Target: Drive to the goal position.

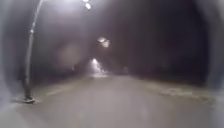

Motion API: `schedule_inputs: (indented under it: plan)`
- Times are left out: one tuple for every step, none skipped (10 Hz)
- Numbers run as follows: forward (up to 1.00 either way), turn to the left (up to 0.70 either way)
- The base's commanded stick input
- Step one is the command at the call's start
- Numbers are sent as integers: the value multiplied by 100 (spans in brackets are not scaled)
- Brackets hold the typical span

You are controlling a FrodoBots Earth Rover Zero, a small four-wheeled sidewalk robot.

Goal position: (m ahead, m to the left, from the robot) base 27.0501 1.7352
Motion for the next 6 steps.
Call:
schedule_inputs:
  plan:
    - [100,4]
    - [100,4]
    - [100,4]
    - [100,4]
    - [100,5]
    - [100,11]
